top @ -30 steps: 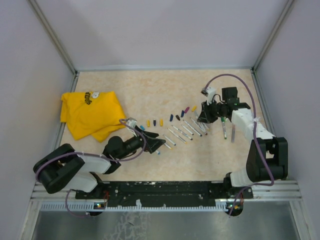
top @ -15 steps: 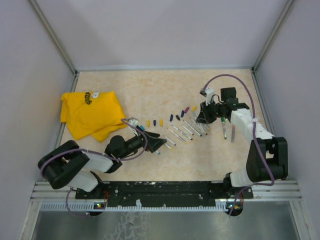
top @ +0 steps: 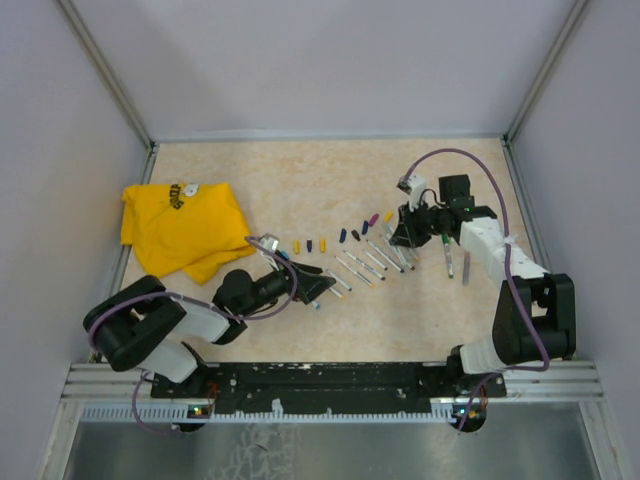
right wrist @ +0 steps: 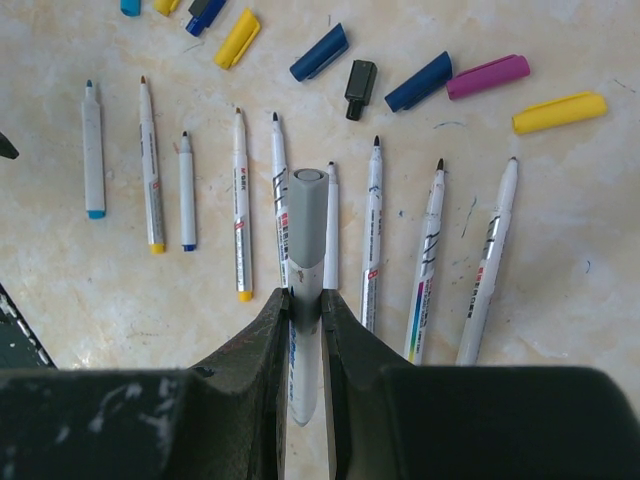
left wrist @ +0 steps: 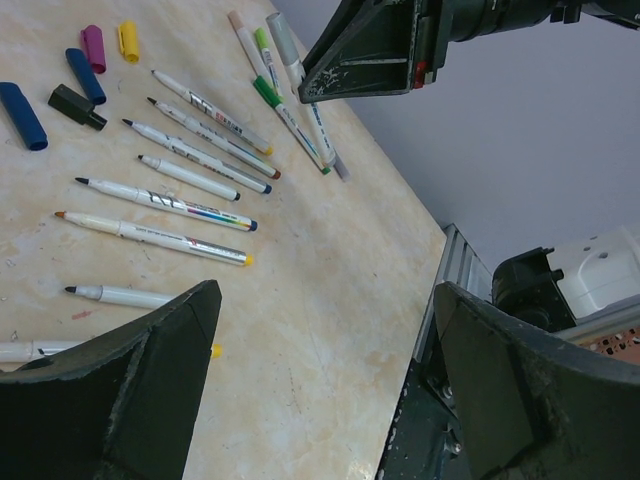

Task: Open the pen caps
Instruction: Pick up the pen from the center of the board, then open the pen cap from the pen.

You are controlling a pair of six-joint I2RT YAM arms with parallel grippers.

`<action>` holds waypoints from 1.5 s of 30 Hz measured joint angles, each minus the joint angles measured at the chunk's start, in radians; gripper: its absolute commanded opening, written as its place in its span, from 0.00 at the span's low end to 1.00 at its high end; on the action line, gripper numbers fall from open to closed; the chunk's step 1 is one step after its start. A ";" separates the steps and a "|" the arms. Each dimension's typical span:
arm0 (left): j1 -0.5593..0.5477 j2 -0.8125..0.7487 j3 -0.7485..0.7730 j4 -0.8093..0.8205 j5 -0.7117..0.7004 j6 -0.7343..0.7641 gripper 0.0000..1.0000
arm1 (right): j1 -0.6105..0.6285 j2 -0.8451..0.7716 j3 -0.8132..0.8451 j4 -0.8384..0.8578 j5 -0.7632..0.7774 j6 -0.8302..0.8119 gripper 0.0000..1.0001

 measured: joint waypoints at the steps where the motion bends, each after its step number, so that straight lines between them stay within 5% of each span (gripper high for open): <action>1: 0.000 0.003 0.001 0.000 0.000 -0.002 0.92 | 0.001 0.000 0.000 0.000 0.000 0.000 0.00; 45: -0.050 0.185 0.110 0.082 -0.128 -0.079 0.89 | 0.084 0.000 -0.007 0.030 -0.045 0.018 0.00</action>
